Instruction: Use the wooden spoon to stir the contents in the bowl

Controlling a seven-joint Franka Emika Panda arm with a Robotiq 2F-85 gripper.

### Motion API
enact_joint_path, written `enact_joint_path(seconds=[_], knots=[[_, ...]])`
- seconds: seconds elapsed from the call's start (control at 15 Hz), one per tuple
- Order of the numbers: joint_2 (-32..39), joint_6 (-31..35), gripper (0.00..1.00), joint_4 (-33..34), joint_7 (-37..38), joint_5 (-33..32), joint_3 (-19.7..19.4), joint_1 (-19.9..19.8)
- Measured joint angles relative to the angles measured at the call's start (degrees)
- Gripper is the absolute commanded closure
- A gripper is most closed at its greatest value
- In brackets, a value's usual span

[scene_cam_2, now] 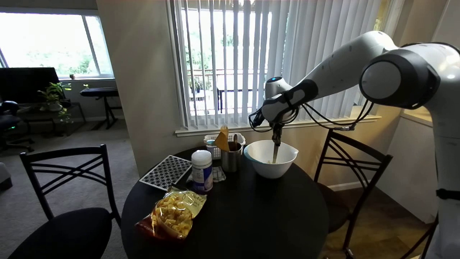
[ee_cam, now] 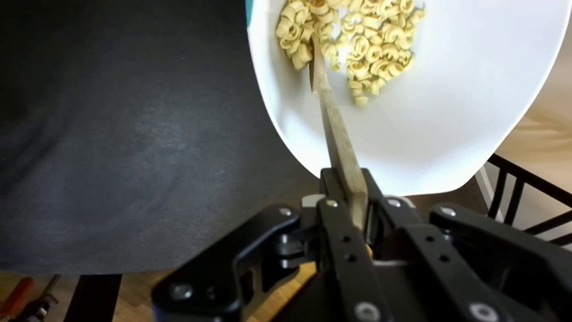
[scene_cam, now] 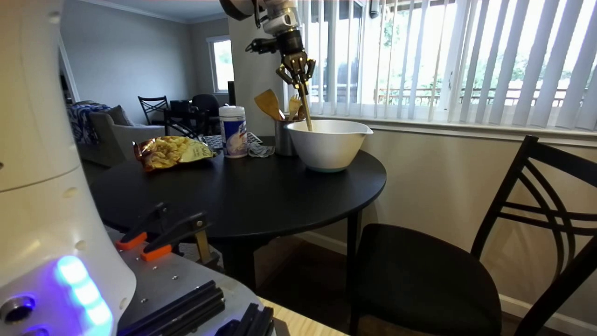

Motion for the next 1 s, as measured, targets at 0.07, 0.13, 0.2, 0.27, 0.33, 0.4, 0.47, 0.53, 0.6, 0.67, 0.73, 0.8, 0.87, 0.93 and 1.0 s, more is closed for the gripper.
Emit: enact_joint_path(seconds=[0.07,0.13,0.2,0.27,0.33,0.4,0.47,0.53,0.6,0.67,0.73,0.8,0.87,0.93,1.0], knots=[[0.0,0.2,0.97,0.0,0.4,0.0,1.5,-1.3],[0.0,0.5,0.97,0.0,1.2,0.2,3.0,-2.4],[0.1,0.9,0.97,0.1,2.4,0.8,4.1,-3.4],[0.4,1.8,0.97,0.1,2.7,3.0,3.8,-3.2],[0.8,2.4,0.97,0.3,2.6,6.0,2.5,-2.2],[1.1,3.1,0.97,0.7,2.6,8.7,1.3,-1.3],[1.6,3.7,0.97,1.1,2.6,11.0,-0.1,-0.2],[2.0,4.3,0.97,1.4,2.6,13.2,-1.6,0.8],[2.6,5.0,0.97,1.6,2.6,15.1,-3.4,2.2],[3.2,6.1,0.97,1.6,2.6,16.8,-5.7,4.0],[4.0,7.2,0.97,1.6,2.6,18.2,-8.4,6.2],[5.0,8.5,0.97,1.6,2.6,19.3,-11.8,9.0],[6.2,9.7,0.97,1.5,2.6,19.8,-15.7,12.2],[7.4,10.4,0.97,1.4,2.6,20.1,-19.5,15.3],[8.6,10.8,0.97,1.3,2.6,20.3,-23.5,18.5]])
